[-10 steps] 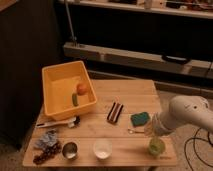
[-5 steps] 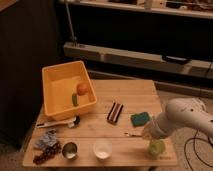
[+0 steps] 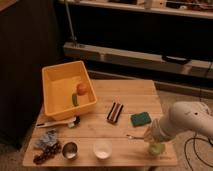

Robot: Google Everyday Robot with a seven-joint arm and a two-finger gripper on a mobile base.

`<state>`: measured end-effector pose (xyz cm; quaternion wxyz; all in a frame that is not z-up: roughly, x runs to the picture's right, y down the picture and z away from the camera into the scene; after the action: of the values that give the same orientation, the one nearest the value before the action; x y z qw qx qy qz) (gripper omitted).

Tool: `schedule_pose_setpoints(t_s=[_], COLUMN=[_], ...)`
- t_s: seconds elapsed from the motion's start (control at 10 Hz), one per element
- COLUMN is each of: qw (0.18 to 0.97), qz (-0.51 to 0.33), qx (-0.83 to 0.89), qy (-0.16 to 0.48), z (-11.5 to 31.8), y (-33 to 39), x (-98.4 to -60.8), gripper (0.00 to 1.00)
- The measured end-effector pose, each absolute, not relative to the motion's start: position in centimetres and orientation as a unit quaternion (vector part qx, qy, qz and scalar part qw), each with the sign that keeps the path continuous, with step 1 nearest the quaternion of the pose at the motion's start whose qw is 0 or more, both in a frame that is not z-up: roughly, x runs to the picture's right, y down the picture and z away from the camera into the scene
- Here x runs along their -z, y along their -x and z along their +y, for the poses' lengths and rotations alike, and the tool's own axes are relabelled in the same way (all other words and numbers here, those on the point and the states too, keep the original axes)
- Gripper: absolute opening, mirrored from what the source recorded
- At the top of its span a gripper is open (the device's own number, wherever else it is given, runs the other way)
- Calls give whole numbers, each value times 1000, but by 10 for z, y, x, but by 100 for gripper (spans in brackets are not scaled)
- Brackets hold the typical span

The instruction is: Place fork in plastic cup

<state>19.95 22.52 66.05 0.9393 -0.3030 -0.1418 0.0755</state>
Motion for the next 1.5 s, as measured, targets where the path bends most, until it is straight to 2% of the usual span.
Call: schedule_pose_setpoints(t_s=[1.0,1.5], qw=[924,928], qz=[-188,-193], qx=[-113,-108], qy=[312,302], z=[253,252], y=[-197,-209], x=[-671,-679], gripper=[0,0])
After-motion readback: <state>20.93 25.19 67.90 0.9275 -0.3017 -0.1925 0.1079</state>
